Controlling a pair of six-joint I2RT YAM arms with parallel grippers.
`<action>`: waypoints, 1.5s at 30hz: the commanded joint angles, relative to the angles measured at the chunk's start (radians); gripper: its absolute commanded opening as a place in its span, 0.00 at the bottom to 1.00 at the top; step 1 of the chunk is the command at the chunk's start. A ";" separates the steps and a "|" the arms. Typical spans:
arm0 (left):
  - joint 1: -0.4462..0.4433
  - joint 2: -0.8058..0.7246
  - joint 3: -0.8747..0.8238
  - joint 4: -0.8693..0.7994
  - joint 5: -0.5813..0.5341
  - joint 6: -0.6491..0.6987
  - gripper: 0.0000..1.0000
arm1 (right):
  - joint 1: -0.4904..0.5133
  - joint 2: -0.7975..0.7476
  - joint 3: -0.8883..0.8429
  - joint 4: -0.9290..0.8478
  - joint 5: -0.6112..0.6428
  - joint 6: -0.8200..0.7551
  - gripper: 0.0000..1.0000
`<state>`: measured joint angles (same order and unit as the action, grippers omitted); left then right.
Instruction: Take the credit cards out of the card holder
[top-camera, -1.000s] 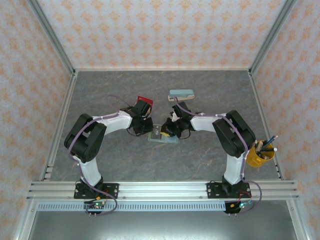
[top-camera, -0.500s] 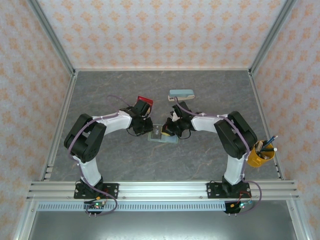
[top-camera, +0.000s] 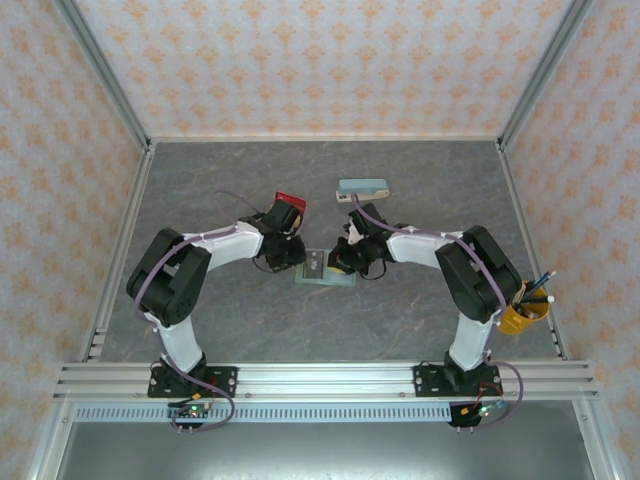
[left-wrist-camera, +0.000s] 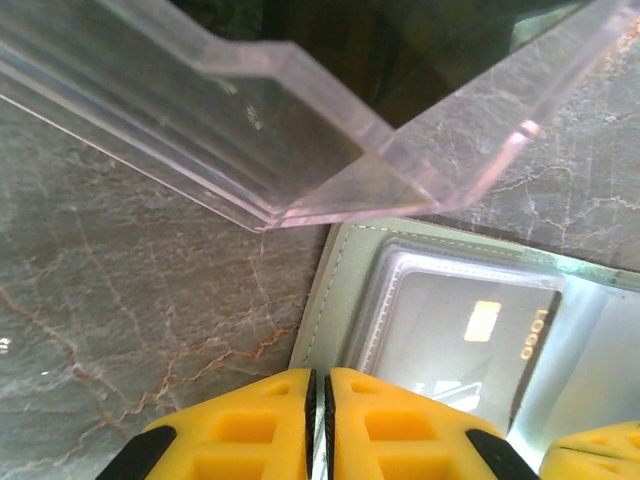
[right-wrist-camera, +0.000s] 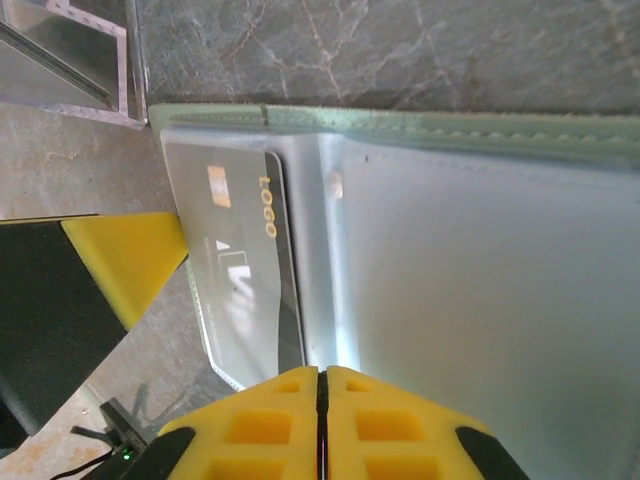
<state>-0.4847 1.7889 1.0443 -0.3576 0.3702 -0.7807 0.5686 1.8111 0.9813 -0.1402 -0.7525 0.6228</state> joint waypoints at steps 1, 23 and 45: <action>-0.011 -0.069 -0.010 -0.015 0.024 0.010 0.15 | -0.004 -0.015 -0.008 0.014 -0.019 -0.006 0.14; -0.011 -0.005 -0.024 0.026 0.070 0.002 0.19 | -0.004 0.033 0.012 0.004 -0.012 0.002 0.25; -0.012 0.052 -0.036 0.062 0.124 -0.015 0.12 | -0.003 0.052 0.008 0.060 -0.051 0.003 0.20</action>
<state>-0.4847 1.7996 1.0191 -0.2749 0.5110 -0.7864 0.5686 1.8412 0.9813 -0.1139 -0.7837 0.6273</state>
